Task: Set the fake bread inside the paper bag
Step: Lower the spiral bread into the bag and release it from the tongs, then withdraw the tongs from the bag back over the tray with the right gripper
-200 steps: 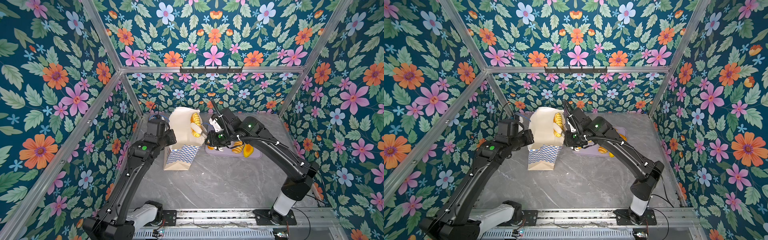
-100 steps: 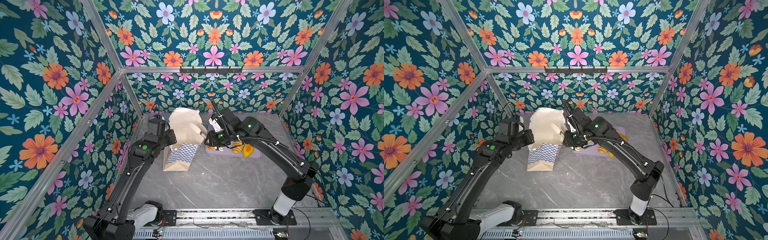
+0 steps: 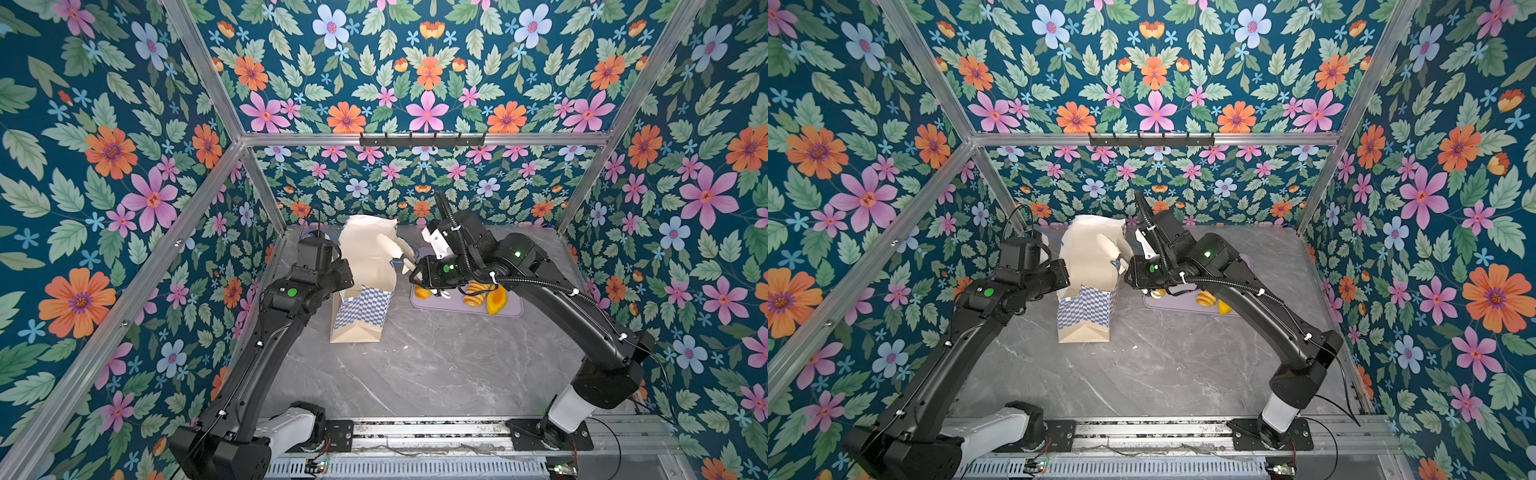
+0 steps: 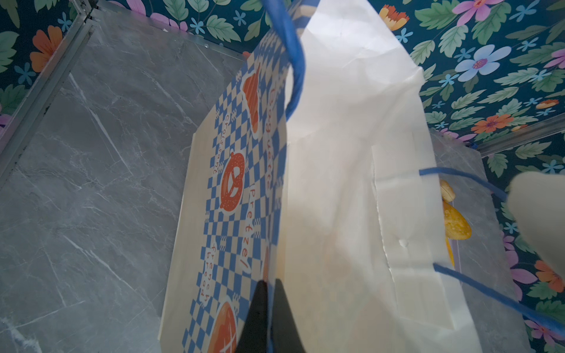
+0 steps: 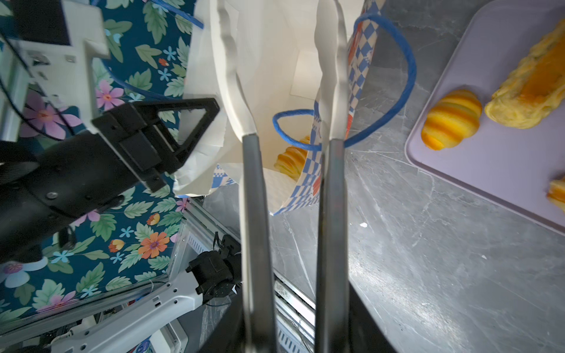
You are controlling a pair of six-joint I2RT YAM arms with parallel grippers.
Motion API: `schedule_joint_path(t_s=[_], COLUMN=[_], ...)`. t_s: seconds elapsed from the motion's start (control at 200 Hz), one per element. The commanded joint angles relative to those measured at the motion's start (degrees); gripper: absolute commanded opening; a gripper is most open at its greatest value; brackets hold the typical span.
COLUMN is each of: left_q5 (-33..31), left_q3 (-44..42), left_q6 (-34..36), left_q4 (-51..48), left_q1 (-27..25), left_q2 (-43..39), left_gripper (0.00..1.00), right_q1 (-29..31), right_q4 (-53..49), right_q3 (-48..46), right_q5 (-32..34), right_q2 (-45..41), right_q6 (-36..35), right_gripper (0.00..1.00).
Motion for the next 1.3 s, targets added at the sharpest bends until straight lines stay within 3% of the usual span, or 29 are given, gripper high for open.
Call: schedule_joint_path(t_s=[0.0, 0.35, 0.595, 0.755, 1.125, 1.295], left_q5=[-0.12, 0.35, 0.3, 0.39, 0.61, 0.74], left_q3=[-0.11, 0.15, 0.15, 0.53, 0.43, 0.02], left_q6=[0.52, 0.52, 0.44, 0.52, 0.55, 0.52], left_q4=[0.52, 0.7, 0.87, 0.96, 1.35, 1.79], left_q1=[0.11, 0.11, 0.11, 0.11, 0.11, 0.1], left_q2=[0.2, 0.51, 0.64, 0.65, 1.0, 1.2], left_gripper=[0.03, 0.03, 0.03, 0.04, 0.04, 0.04], right_q1=[0.08, -0.22, -2.62, -8.86, -30.87, -34.48], right_q4=[3.63, 8.44, 5.52, 4.59, 1.42, 1.08], right_q3=[0.23, -1.32, -3.52, -13.02, -38.21, -46.89], right_q5=[-0.42, 1.59, 5.49, 5.67, 0.04, 1.15], right_q2=[-2.76, -7.63, -11.73, -19.13, -30.57, -31.97], right_q6=[0.13, -1.51, -2.11, -1.32, -2.36, -3.99], right_gripper=[0.4, 0.4, 0.4, 0.4, 0.39, 0.38])
